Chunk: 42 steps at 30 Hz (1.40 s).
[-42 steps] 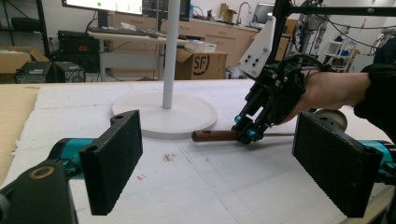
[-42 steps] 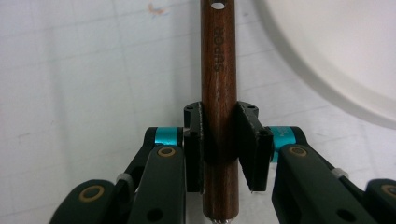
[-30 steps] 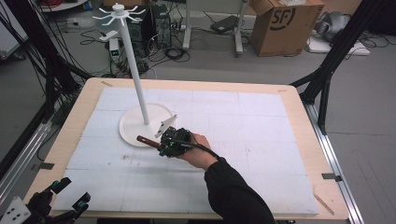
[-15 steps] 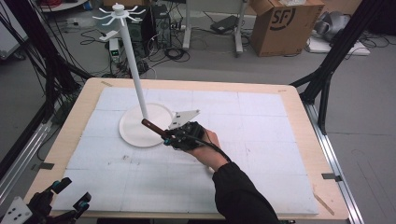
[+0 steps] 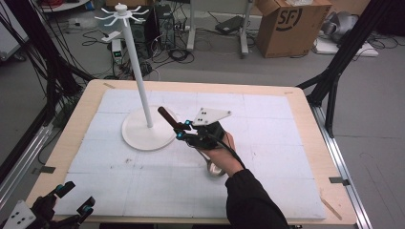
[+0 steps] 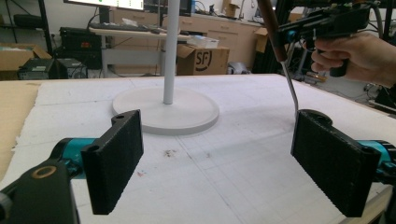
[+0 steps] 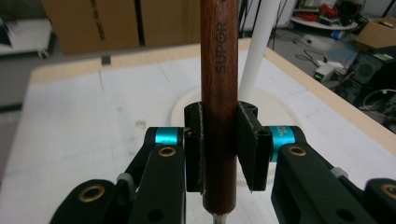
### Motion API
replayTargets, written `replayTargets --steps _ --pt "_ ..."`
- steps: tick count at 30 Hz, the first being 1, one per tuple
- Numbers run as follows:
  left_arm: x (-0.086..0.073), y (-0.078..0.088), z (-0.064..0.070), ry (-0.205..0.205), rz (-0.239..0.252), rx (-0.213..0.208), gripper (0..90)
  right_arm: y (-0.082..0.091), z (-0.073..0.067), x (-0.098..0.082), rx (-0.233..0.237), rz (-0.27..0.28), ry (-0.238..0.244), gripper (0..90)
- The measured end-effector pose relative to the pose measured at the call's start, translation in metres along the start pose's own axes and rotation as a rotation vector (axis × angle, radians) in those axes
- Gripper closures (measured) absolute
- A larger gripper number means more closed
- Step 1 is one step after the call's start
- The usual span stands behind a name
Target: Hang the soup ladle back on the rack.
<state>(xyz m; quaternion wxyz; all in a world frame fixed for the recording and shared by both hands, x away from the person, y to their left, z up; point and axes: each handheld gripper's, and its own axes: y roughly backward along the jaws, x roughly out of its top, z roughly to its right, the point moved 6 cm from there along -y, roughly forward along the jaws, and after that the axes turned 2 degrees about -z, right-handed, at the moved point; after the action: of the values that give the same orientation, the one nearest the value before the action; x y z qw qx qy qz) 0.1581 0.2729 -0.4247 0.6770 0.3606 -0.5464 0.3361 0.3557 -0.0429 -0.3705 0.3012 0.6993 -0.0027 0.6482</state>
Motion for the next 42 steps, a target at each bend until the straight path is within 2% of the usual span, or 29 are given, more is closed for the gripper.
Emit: replayTargets --steps 4,12,24,35,42 --pt "-0.001 0.0 0.0 0.0 -0.003 0.0 17.3 0.007 0.004 0.006 0.012 0.069 -0.045 74.4" --pt "-0.001 -0.001 0.0 0.0 -0.005 -0.001 17.4 0.02 0.006 0.018 0.027 0.181 -0.085 74.4" --pt "-0.001 -0.004 0.001 -0.005 -0.009 -0.006 17.4 0.029 0.009 0.039 0.032 0.268 -0.092 74.3" --pt "-0.001 -0.005 0.001 -0.003 -0.005 -0.012 17.4 0.033 0.015 0.077 0.04 0.349 -0.102 74.3" --pt "0.0 -0.005 0.001 -0.001 -0.005 -0.016 17.4 0.029 0.021 0.106 0.027 0.383 -0.093 74.3"
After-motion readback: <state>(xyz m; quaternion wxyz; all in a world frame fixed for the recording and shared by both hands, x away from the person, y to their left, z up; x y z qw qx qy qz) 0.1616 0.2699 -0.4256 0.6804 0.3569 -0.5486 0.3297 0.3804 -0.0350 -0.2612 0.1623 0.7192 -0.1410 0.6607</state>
